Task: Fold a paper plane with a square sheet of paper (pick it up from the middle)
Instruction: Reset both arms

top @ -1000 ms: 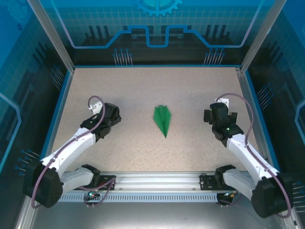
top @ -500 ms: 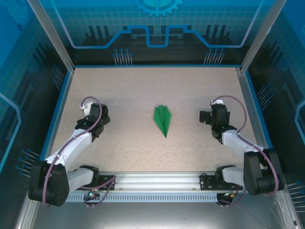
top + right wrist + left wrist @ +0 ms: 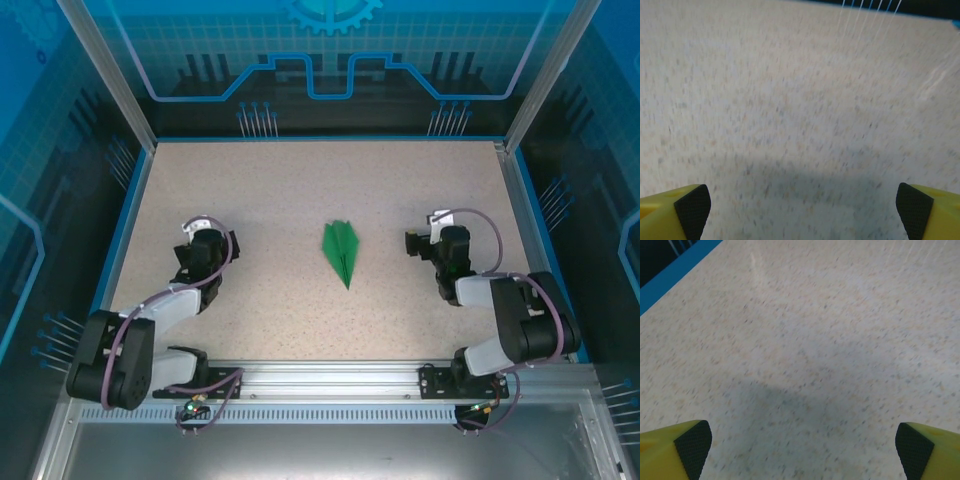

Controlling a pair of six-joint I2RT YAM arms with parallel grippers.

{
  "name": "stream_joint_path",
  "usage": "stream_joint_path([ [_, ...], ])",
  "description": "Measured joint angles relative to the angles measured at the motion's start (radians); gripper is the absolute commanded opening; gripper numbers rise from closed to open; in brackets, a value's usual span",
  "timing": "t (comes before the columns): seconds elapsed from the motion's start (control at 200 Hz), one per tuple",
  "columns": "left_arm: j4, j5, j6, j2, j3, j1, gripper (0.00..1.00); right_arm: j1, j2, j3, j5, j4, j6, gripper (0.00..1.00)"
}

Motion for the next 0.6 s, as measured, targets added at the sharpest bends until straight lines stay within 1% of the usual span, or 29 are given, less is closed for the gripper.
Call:
stream_joint_path([
  [0.145, 0.157, 0.101, 0.055, 0.052, -0.003, 0.045, 0.99, -0.005, 0.01, 0.012, -0.01, 0.01, -0.005, 0.99],
  [0.28, 0.27, 0.187, 0.108, 0.129, -0.003, 0.048, 0.98, -0.013, 0.01, 0.021, -0.01, 0.031, -0.005, 0.99],
  [0.395, 0.364, 0.233, 0.139, 0.222, -0.003, 0.048, 0.99, -0.013, 0.01, 0.021, -0.01, 0.035, -0.005, 0.99],
  [0.48, 0.376, 0.255, 0.14, 0.268, -0.001, 0.052, 0.98, -0.013, 0.01, 0.021, -0.01, 0.037, -0.005, 0.99],
  [0.6, 0.387, 0.26, 0.139, 0.273, 0.0, 0.066, 0.99, -0.013, 0.01, 0.021, -0.01, 0.039, -0.005, 0.99],
])
